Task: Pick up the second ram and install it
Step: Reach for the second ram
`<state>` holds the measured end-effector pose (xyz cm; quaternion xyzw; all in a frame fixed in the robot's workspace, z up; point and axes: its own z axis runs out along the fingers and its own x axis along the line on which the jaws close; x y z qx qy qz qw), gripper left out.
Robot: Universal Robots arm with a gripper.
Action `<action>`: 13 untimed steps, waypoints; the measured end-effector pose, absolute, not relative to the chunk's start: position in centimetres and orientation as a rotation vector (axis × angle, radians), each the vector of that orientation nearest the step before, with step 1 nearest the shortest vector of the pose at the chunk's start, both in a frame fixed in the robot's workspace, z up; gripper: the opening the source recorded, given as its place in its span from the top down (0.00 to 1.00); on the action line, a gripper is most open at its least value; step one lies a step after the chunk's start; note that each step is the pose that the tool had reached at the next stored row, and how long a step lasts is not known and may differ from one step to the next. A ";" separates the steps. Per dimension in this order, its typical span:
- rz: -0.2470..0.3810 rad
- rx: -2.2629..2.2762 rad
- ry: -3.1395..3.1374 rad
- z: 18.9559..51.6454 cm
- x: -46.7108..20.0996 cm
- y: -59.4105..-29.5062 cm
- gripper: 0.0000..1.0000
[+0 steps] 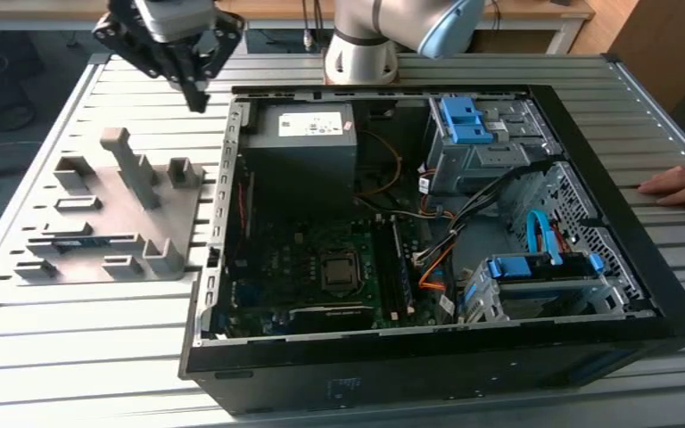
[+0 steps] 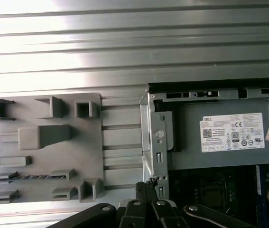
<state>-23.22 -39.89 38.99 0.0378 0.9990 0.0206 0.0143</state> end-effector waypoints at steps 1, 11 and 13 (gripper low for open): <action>0.064 0.118 3.110 39.0 -23.7 -39.9 0.90; 0.064 0.117 3.110 38.6 -28.2 -39.9 0.90; 0.063 0.118 3.110 38.3 -29.1 -39.9 0.90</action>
